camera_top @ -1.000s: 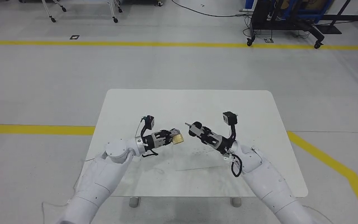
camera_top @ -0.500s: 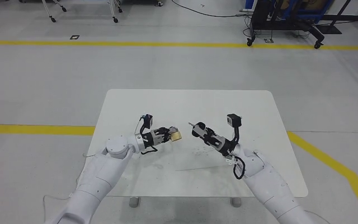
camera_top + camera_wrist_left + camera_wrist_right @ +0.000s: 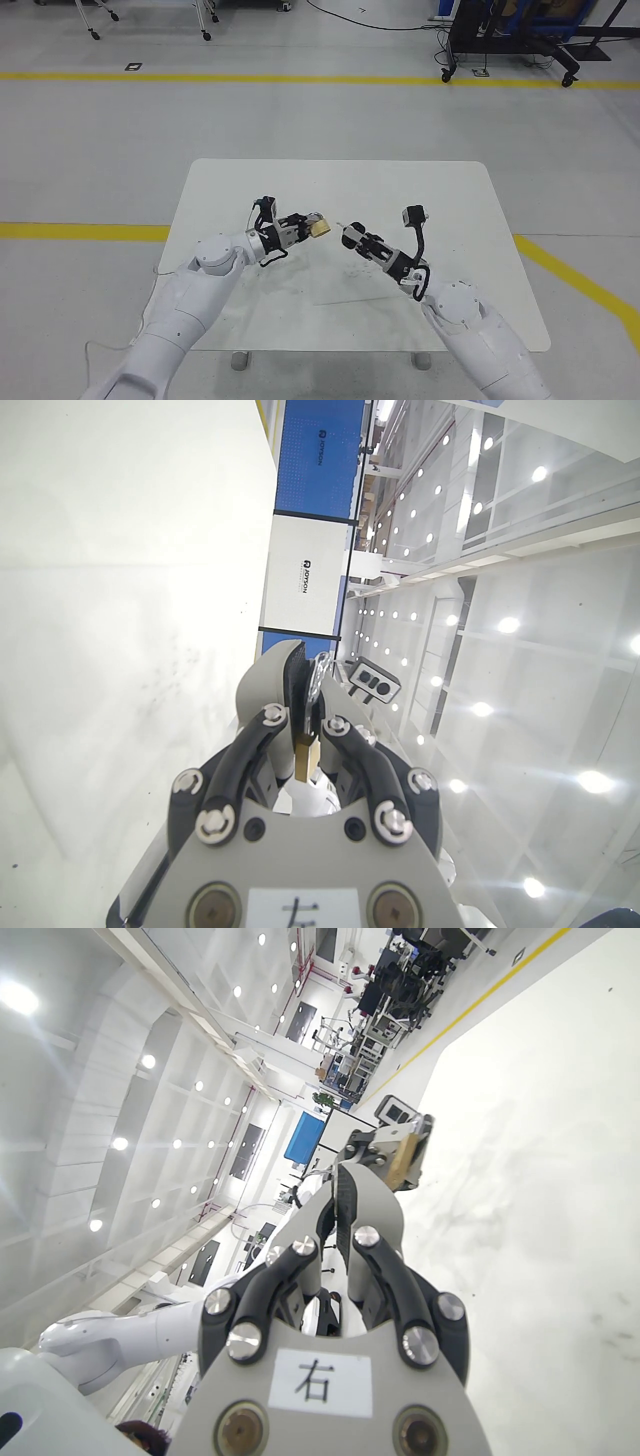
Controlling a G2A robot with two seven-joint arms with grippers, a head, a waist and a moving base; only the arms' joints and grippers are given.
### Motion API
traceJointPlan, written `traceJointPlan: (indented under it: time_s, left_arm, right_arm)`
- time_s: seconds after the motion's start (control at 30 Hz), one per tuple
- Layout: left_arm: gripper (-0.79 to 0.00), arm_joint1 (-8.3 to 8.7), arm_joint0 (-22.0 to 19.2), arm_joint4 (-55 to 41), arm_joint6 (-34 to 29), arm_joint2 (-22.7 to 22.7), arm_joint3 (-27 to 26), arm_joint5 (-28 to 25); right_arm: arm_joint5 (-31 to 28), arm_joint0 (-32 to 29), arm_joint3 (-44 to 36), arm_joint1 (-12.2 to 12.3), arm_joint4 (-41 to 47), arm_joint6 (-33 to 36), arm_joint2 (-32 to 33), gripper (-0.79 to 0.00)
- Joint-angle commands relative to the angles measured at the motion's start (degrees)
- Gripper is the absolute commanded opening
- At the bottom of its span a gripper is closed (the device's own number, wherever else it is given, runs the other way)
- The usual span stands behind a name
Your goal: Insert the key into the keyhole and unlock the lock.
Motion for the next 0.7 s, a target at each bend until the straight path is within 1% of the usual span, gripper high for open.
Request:
traceJointPlan:
  time_s: [0.0,0.13,0.2,0.3,0.43,0.57,0.67]
  left_arm:
    - [-0.785,0.00,0.01,-0.04,-0.01,0.00,-0.01,0.02]
    - [-0.785,-0.03,0.17,-0.11,0.11,0.05,-0.20,0.02]
    - [-0.785,-0.19,1.03,-1.04,0.71,0.15,-1.37,0.18]
    - [-0.785,-0.34,1.86,-2.38,1.76,-0.27,-1.76,-0.25]
    - [-0.785,-0.45,2.27,-3.87,2.72,-1.25,-2.18,-1.67]
    - [-0.785,-0.59,2.49,-4.55,3.12,-1.67,-2.27,-1.98]
    - [-0.785,-0.63,2.48,-4.20,3.11,-1.78,-2.26,-2.00]
  right_arm:
    - [-0.39,0.08,1.20,-0.02,0.05,-0.02,-0.06,-0.785]
    - [-0.39,0.08,1.20,-0.02,0.05,-0.02,-0.06,-0.785]
    - [-0.15,-0.04,1.15,-0.07,0.35,-0.57,-0.11,-0.785]
    - [2.39,0.00,-0.08,-0.35,-5.78,-3.94,-1.68,-0.785]
    - [6.50,-0.57,-1.39,-0.98,-8.92,-9.61,-3.64,-0.785]
    - [8.88,-1.00,-2.51,-1.49,-12.57,-13.55,-5.55,-0.785]
    - [9.98,-0.88,-2.43,-1.97,-12.91,-15.42,-6.94,-0.785]
